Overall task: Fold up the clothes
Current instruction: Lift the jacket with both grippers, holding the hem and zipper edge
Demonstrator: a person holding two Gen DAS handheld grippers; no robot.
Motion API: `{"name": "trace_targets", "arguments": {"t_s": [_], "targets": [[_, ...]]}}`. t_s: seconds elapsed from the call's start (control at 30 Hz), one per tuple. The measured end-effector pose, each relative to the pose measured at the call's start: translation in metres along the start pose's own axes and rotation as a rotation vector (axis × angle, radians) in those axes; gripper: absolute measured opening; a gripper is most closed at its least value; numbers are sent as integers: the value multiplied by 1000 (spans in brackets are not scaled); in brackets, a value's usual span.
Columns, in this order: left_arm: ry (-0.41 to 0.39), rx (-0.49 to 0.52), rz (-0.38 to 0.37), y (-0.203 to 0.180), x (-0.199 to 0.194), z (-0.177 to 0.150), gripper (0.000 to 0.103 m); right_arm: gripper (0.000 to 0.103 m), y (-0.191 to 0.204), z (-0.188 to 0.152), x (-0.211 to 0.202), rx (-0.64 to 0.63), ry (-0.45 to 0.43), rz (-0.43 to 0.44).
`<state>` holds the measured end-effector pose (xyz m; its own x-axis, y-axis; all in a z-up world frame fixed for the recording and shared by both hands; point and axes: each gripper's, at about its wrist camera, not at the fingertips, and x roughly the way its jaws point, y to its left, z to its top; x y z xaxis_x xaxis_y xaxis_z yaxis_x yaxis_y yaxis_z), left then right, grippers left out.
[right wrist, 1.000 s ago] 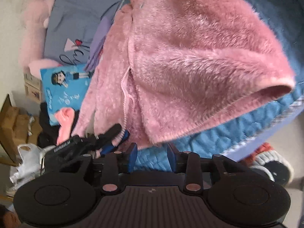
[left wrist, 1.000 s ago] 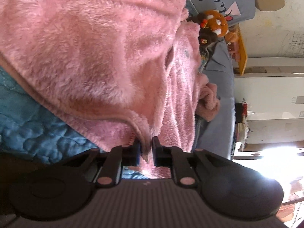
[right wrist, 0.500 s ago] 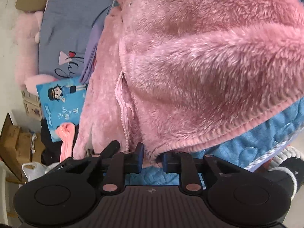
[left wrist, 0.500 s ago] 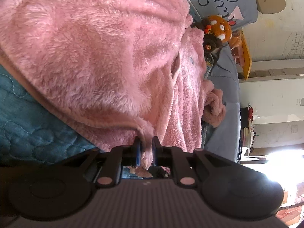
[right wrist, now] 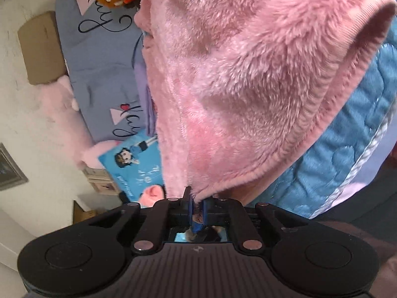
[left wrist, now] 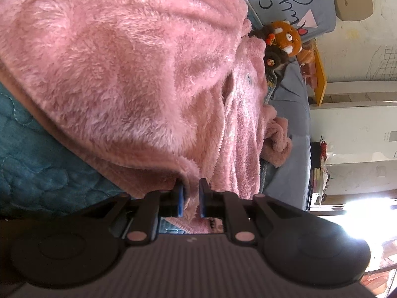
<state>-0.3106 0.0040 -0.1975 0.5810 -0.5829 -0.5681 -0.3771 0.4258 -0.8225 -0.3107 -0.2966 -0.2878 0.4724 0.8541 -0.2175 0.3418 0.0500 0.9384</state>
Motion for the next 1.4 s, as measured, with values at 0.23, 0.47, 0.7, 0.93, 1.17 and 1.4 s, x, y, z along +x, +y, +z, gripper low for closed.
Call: {"name": "trace_targets", "arguments": {"t_s": [0.23,0.47,0.7,0.93,1.17,1.4], "targets": [[31,-60,-97,7,7,3,12,8,-9,-2,-5,60,-4,31],[39,-103,-175,9,12,5,12,8,-17,-2,-4,142,-18,84],[50,-99,-202,5,17,6,15,8,-26,-4,-2,239,-24,162],[56,-106,-214,6,22,8,15,9,-35,-7,1,320,-19,225],[66,-92,-161,2,28,9,15,22,-11,-2,-3,74,-51,-78],[76,-59,-91,-2,34,8,15,30,24,-10,-14,-148,-15,-281]]}}
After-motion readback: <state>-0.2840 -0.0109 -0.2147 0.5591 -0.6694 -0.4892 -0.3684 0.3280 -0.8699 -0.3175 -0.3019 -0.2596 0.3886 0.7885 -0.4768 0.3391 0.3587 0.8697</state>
